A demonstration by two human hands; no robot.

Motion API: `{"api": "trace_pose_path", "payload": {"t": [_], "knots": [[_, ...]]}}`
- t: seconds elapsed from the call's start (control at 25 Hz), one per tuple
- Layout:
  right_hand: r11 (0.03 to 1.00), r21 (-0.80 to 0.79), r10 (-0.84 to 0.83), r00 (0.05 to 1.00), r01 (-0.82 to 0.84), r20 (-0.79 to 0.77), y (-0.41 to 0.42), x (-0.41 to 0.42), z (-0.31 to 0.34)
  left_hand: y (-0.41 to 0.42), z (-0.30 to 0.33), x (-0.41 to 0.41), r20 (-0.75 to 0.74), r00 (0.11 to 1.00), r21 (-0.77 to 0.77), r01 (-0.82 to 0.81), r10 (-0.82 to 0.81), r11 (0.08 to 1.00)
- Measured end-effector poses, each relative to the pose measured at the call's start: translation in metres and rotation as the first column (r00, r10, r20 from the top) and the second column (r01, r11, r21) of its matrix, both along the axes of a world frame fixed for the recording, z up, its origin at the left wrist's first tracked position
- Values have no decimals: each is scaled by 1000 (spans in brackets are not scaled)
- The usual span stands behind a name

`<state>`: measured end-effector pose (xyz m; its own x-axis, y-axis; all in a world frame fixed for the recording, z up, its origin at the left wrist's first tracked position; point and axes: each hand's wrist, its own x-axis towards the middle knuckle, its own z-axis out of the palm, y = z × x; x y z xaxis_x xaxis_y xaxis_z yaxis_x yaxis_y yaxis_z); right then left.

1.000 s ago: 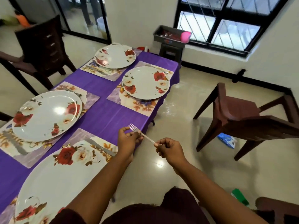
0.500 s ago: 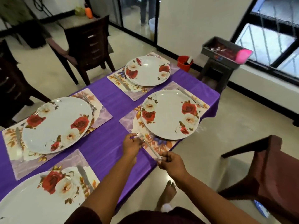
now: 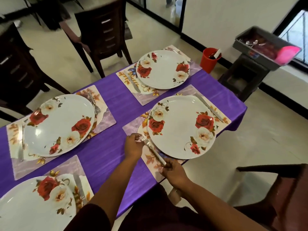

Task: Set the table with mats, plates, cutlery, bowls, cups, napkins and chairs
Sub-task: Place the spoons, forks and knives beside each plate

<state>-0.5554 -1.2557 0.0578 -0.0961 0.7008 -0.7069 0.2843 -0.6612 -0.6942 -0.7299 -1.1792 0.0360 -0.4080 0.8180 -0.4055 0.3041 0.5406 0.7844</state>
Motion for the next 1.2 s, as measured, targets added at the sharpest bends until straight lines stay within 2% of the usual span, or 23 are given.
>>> {"api": "trace_pose_path", "payload": {"t": [0.08, 0.2, 0.48, 0.68, 0.84, 0.92, 1.0, 1.08, 1.2], "knots": [[999, -42, 19, 1000, -20, -5, 9, 1, 5, 5, 0, -1, -93, 994, 2, 55, -54, 999], [994, -101, 40, 999, -42, -18, 16, 3, 15, 7, -1, -1, -138, 984, -10, 113, -113, 994], [979, -84, 186, 982, -185, 9, 23, 7, 24, 5, 6, 3, -244, 957, -79, 144, -159, 986], [978, -82, 192, 981, -190, 16, 22, 7, 27, 7, 8, 5, -293, 939, -104, 156, -180, 982], [981, -71, 183, 982, -180, 40, 19, 8, 28, 7, 4, -2, -202, 974, 6, 106, -102, 994], [981, -81, 179, 982, -174, 60, 17, 12, 31, 8, 2, -3, -164, 986, 70, 15, -3, 997], [979, -94, 189, 978, -181, 89, 16, 22, 35, 8, 6, 5, -195, 978, 177, -37, 72, 984], [982, -85, 178, 977, -168, 121, 21, 37, 39, 14, 14, 23, -242, 970, 295, 49, 25, 954], [994, -76, 91, 985, -81, 147, 27, 69, 44, 29, 21, 70, -361, 917, 362, 306, -170, 881]]}}
